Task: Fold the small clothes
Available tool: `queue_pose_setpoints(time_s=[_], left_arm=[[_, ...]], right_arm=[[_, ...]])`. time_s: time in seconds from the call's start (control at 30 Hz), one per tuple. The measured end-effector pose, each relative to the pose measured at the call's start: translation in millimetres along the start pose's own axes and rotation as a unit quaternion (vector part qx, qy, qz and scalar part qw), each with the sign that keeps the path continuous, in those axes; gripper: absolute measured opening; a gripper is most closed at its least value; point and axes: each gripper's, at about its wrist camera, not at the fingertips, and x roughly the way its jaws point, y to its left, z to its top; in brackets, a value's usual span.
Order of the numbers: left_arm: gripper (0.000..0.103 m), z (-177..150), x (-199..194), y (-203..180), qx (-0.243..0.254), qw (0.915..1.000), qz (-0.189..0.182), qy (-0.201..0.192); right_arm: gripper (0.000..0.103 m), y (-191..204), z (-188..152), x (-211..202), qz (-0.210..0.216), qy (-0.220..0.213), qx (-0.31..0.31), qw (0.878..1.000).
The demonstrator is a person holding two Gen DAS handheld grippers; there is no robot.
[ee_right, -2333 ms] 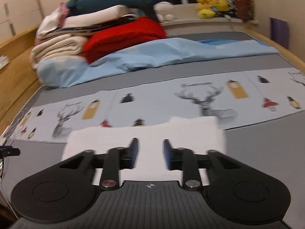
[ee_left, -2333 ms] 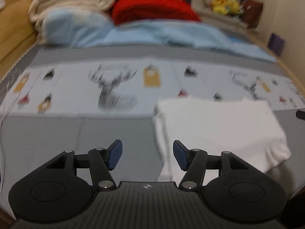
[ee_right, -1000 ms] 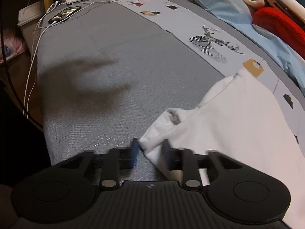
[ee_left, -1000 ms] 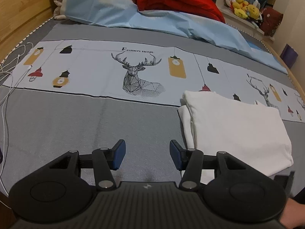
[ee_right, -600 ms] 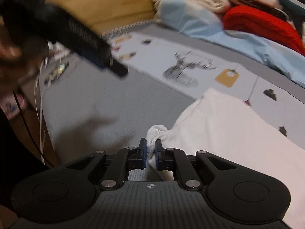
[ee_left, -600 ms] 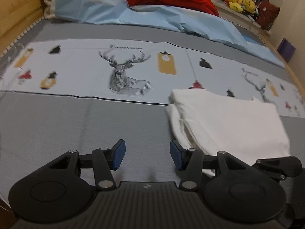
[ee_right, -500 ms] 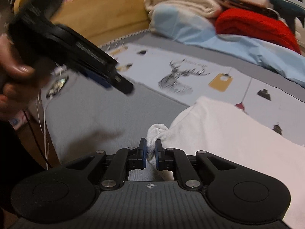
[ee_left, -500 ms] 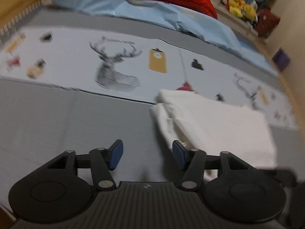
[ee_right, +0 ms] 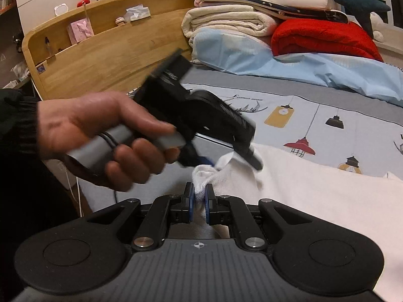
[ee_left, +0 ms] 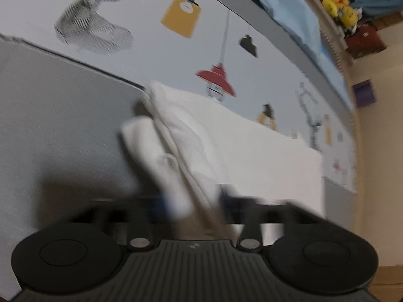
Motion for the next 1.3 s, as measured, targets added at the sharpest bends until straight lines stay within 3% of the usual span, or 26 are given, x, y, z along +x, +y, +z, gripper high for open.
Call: queue_pose_setpoints(time_s=[0.07, 0.13, 0.27, 0.33, 0.4, 0.53, 0.63, 0.73, 0.8, 0.87, 0.97, 1.03, 1.07, 1.13, 1.2, 1.3], left_arm=[[0.013, 0, -15, 7, -0.004, 0.9998, -0.003, -0.021], [0.013, -2, -44, 9, 0.005, 0.9976, -0.001, -0.068], [0.012, -14, -103, 7, 0.024, 0.9836, 0.009, -0.178], [0.012, -17, -109, -2, 0.045, 0.9802, 0.019, -0.192], [0.012, -14, -99, -14, 0.053, 0.9823, 0.026, -0.178], [0.012, -15, -68, -64, 0.106, 0.9808, 0.029, -0.161], [0.012, -25, -47, -110, 0.146, 0.9763, -0.007, -0.159], [0.019, -43, -32, -163, 0.213, 0.9609, -0.068, -0.163], [0.036, -58, -28, -193, 0.256, 0.9443, -0.102, -0.180], [0.044, -67, -26, -206, 0.273, 0.9349, -0.110, -0.199], [0.043, -68, -13, -204, 0.274, 0.9405, -0.081, -0.183], [0.042, -65, -3, -194, 0.275, 0.9464, -0.058, -0.159], [0.042, -65, 4, -190, 0.277, 0.9493, -0.049, -0.140], [0.042, -64, 17, -183, 0.290, 0.9509, -0.038, -0.099], [0.042, -69, 31, -178, 0.321, 0.9451, -0.026, -0.057], [0.041, -86, 53, -175, 0.373, 0.9279, -0.007, 0.000]], right_arm=[[0.008, 6, 3, 5, 0.010, 0.000, 0.002, 1.000], [0.008, 16, 9, 8, 0.038, -0.012, 0.013, 0.999], [0.008, 28, 28, 6, 0.094, -0.056, 0.066, 0.992], [0.008, 25, 33, 1, 0.103, -0.075, 0.094, 0.987], [0.008, 18, 32, -3, 0.090, -0.079, 0.117, 0.986], [0.008, -9, 13, -21, 0.021, -0.072, 0.153, 0.985], [0.007, -39, -8, -48, -0.050, -0.078, 0.186, 0.978], [0.007, -66, -31, -85, -0.142, -0.103, 0.215, 0.961], [0.007, -84, -45, -108, -0.216, -0.107, 0.234, 0.942], [0.007, -105, -62, -119, -0.269, -0.081, 0.274, 0.920], [0.008, -143, -93, -117, -0.302, -0.010, 0.346, 0.888], [0.012, -163, -114, -115, -0.300, 0.013, 0.403, 0.864], [0.014, -170, -120, -113, -0.287, 0.019, 0.424, 0.859], [0.021, -175, -121, -113, -0.279, 0.013, 0.437, 0.855], [0.048, -178, -120, -116, -0.267, -0.004, 0.438, 0.858], [0.048, -190, -116, -108, -0.254, -0.009, 0.438, 0.862]])
